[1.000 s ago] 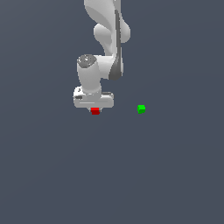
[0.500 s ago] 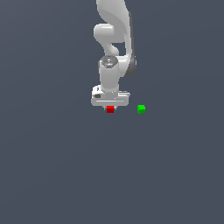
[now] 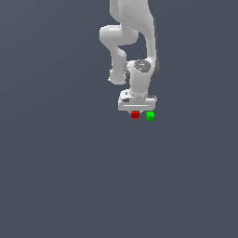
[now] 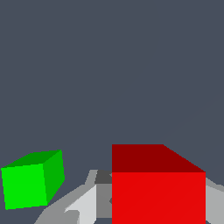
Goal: Stack the red cube on top of the green cube.
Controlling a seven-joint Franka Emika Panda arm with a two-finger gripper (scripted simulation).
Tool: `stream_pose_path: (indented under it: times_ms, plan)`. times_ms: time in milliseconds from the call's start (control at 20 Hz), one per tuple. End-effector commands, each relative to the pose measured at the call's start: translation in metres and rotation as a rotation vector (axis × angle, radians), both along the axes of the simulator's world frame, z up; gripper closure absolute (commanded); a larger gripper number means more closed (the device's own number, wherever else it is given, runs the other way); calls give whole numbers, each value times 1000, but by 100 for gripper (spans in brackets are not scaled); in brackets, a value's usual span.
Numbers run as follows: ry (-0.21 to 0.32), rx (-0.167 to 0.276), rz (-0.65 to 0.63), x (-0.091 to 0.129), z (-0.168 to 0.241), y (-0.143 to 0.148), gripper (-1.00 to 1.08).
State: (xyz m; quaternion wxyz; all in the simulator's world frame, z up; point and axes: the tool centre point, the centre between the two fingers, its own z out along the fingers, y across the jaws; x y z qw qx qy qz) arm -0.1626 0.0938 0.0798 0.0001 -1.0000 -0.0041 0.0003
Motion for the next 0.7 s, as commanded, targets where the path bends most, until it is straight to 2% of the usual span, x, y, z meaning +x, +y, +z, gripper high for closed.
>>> stream_pose_path:
  times_ms: [0,350,650]
  plan:
    - [-1,0,-1,-7,-4,24,108]
    - [-1,1,-1,-21,-14,75,108]
    - [-1,0,-1,-27,-19,100,108]
